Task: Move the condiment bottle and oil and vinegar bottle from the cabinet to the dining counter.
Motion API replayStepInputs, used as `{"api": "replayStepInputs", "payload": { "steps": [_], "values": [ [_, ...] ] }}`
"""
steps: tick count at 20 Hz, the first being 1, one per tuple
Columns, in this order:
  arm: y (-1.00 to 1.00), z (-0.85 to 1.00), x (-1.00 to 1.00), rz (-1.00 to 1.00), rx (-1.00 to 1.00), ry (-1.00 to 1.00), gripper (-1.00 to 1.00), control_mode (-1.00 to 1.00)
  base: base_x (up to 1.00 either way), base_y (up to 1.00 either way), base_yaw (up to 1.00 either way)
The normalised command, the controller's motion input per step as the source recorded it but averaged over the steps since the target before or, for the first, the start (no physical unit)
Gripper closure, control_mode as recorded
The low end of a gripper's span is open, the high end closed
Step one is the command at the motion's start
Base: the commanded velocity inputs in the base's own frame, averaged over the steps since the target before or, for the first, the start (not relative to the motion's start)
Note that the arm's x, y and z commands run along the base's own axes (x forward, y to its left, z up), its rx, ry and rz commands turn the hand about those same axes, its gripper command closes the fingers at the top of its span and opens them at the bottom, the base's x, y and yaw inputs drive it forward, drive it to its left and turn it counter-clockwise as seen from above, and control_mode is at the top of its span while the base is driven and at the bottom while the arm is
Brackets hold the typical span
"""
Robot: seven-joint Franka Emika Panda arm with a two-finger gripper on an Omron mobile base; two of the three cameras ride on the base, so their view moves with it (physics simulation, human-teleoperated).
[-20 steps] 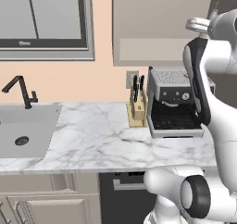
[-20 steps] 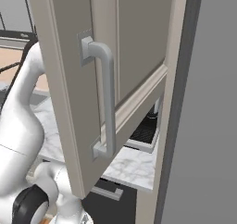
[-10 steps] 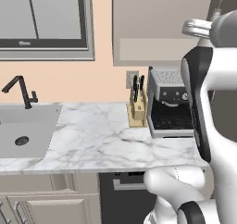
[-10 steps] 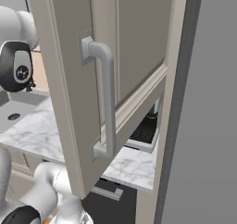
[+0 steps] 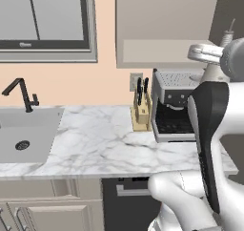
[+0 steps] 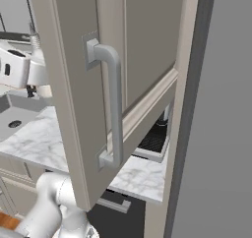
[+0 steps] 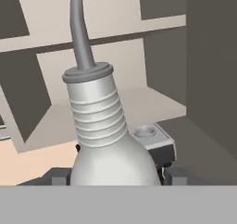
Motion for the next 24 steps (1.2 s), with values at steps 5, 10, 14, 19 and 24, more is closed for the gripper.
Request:
{"api": "replayStepInputs", "payload": {
  "steps": [5, 10, 14, 19, 24],
  "values": [
    [0.02, -0.31, -0.01, 0.0, 0.0, 0.13, 1.0, -1.0, 0.0, 0.0, 0.0],
    [0.0, -0.09, -0.01, 0.0, 0.0, 0.13, 1.0, -1.0, 0.0, 0.0, 0.0],
    [0.0, 0.0, 0.0, 0.0, 0.0, 0.0, 1.0, 1.0, -0.89, -0.03, 0.0],
    [0.0, 0.0, 0.0, 0.0, 0.0, 0.0, 1.0, 1.0, -1.0, -0.1, 0.0],
    [0.0, 0.0, 0.0, 0.0, 0.0, 0.0, 1.0, 1.0, -1.0, -0.01, -0.04]
  ]
}}
